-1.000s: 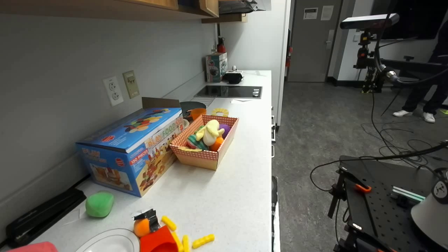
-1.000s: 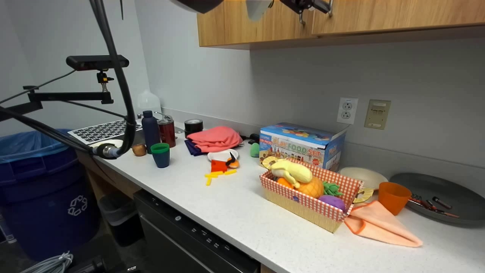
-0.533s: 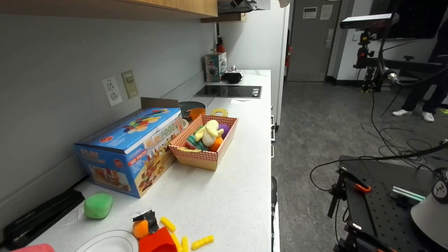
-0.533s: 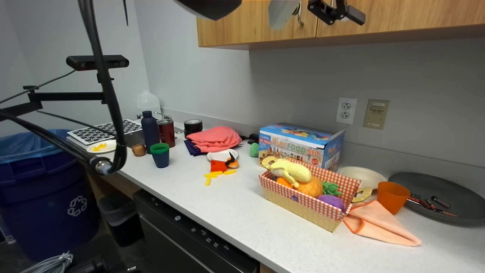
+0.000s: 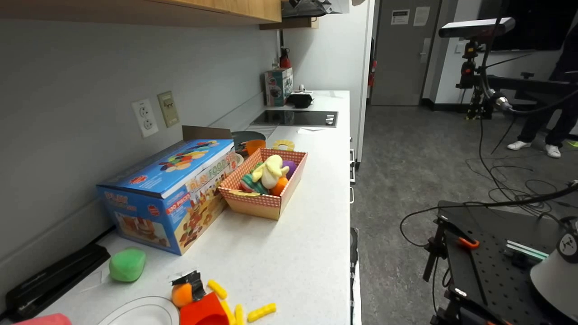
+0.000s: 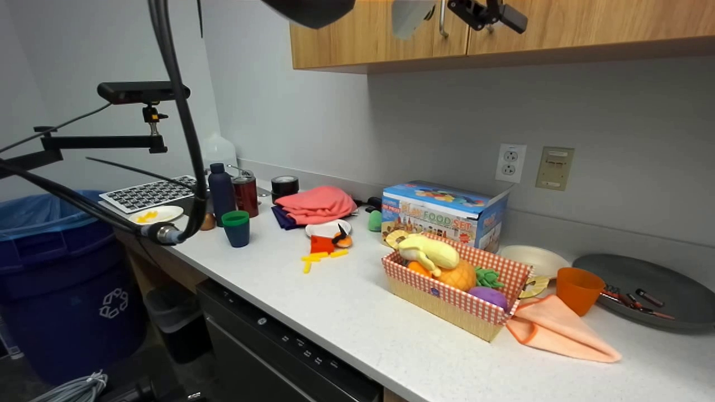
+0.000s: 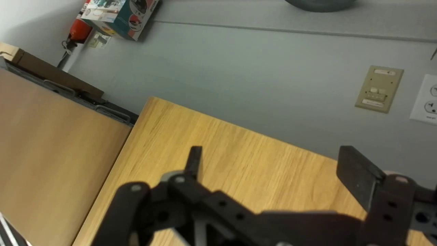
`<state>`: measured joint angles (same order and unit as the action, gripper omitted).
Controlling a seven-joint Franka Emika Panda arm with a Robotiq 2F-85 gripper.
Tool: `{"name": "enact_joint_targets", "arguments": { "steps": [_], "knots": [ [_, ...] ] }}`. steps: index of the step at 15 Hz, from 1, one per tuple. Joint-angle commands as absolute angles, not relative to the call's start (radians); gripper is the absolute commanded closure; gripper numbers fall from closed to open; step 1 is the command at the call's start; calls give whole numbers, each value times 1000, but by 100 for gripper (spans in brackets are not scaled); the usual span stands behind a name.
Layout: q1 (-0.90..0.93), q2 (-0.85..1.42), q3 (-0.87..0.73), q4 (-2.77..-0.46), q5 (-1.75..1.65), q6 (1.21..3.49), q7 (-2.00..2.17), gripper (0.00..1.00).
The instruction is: Open the right upper cabinet door.
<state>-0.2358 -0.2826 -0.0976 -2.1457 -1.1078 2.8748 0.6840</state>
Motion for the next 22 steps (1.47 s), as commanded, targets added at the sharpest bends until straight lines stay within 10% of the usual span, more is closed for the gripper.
{"name": "enact_joint_targets", "arguments": {
  "steps": [1,22],
  "knots": [
    [-191,-243,-97,-2075,-990,2859,656,0],
    [-87,-48,-71,-1759,-815,2743,697,0]
  ]
}}
